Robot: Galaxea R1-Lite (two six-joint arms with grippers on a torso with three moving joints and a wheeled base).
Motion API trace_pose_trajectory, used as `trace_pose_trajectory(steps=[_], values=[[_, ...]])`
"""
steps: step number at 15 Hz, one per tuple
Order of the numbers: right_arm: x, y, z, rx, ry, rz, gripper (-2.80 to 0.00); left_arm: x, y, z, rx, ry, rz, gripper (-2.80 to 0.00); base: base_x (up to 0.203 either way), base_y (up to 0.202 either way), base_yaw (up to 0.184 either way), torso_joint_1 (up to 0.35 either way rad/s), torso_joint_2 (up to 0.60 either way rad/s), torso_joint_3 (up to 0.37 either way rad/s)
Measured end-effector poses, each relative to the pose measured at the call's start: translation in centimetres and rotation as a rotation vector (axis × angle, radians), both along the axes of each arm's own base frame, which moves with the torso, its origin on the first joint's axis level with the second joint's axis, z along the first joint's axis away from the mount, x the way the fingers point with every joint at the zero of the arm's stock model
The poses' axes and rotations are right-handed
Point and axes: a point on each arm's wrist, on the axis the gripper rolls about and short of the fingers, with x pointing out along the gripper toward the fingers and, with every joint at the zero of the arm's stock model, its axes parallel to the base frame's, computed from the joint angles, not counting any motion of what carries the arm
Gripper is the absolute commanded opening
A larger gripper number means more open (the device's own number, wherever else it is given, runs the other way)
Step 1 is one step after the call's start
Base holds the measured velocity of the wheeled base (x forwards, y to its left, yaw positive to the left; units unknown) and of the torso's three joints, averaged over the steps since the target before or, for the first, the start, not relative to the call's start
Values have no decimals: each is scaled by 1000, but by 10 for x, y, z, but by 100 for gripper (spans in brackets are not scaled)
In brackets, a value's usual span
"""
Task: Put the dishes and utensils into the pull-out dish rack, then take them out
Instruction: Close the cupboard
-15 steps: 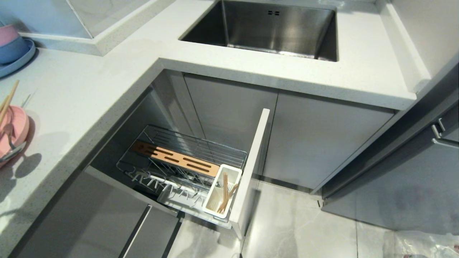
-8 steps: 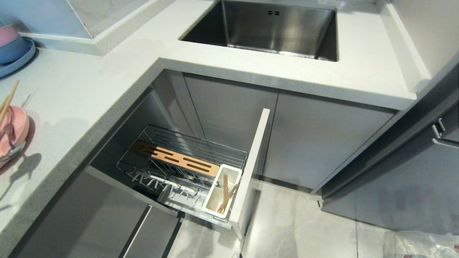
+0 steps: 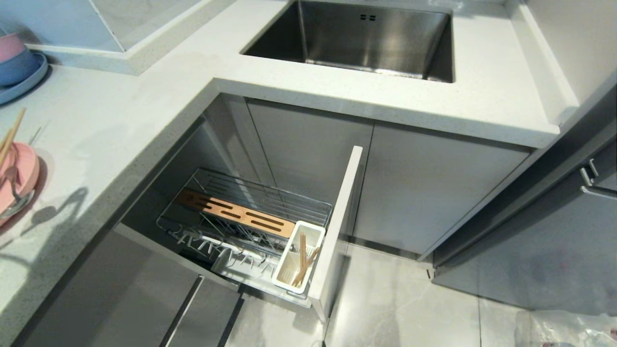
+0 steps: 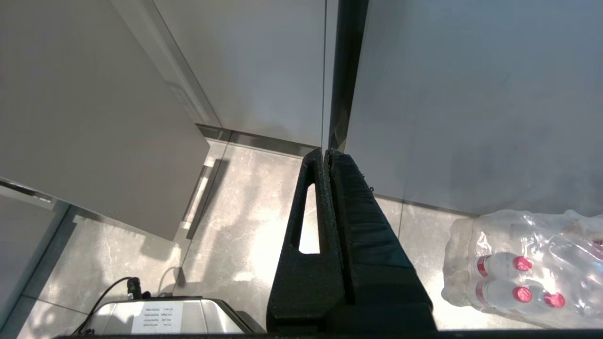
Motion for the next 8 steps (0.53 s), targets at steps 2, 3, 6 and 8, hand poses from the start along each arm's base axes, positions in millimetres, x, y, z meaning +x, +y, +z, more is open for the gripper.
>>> trace_pose_trajectory(steps=[2, 3, 6, 8], values=[[0, 0, 0, 0, 0, 0, -280, -2, -13, 7, 30, -23, -272, -280, 0, 0, 0, 0, 0, 0], [0, 0, 0, 0, 0, 0, -280, 3, -21, 8, 48, -16, -415, -280, 0, 0, 0, 0, 0, 0], [0, 0, 0, 0, 0, 0, -280, 37, -48, -5, 87, 100, -735, -280, 0, 0, 0, 0, 0, 0], [0, 0, 0, 0, 0, 0, -280, 66, -68, -21, 99, 223, -868, -280, 0, 0, 0, 0, 0, 0]])
